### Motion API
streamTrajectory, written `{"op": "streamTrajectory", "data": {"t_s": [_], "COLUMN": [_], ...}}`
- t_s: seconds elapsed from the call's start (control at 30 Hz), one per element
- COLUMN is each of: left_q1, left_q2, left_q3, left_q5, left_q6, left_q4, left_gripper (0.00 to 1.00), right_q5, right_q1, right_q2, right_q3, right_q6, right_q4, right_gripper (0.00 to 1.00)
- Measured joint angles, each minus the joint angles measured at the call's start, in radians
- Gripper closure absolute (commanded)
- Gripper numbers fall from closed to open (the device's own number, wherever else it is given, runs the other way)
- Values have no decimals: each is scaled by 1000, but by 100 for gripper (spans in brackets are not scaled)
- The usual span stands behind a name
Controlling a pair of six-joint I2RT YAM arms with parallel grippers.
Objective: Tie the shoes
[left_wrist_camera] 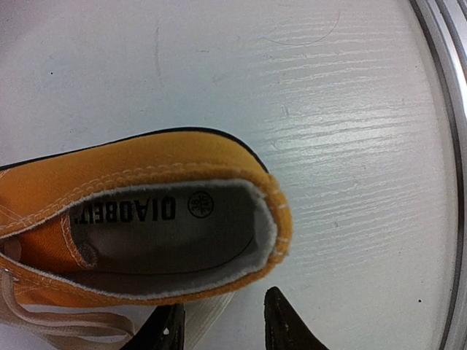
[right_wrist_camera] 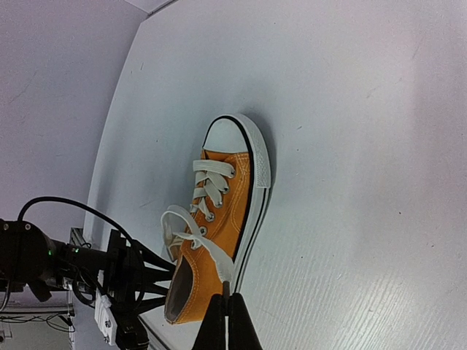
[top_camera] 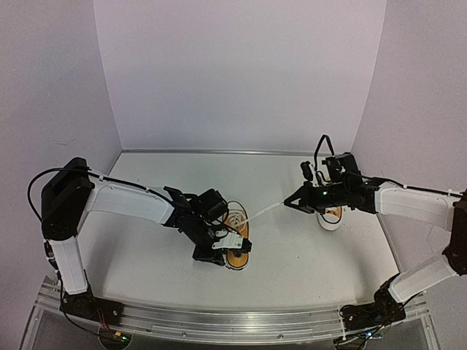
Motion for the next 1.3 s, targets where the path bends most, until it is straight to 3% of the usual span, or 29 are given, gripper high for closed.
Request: {"op": "streamTrajectory", "data": {"t_s": [0.53,0.93,1.03,1.23,1.3], "left_q1": [11,11,11,5,1], "left_q2": [-3,74,96,96,89], "left_q3": [-60,49,78,83,81], "left_q5": [-3,-31,-29,-42,-57], "left_q6": [33,74,72,51,32], "left_q4": [-10,-83,-104,-141,-160], "left_gripper": [55,57,64,98,100], "right_q5": [-9,-14,-16,-17,-17], "right_q1": [-3,-4,-4,-4,-4], "right_q2": [0,0,0,0,-1], "right_q3": [-2,-2,-3,-16,-24], "right_q6": [-3,-3,-3,-3,-3], "right_q4": [-2,-2,-2,-2,-2], "right_gripper": [100,100,100,100,100]}}
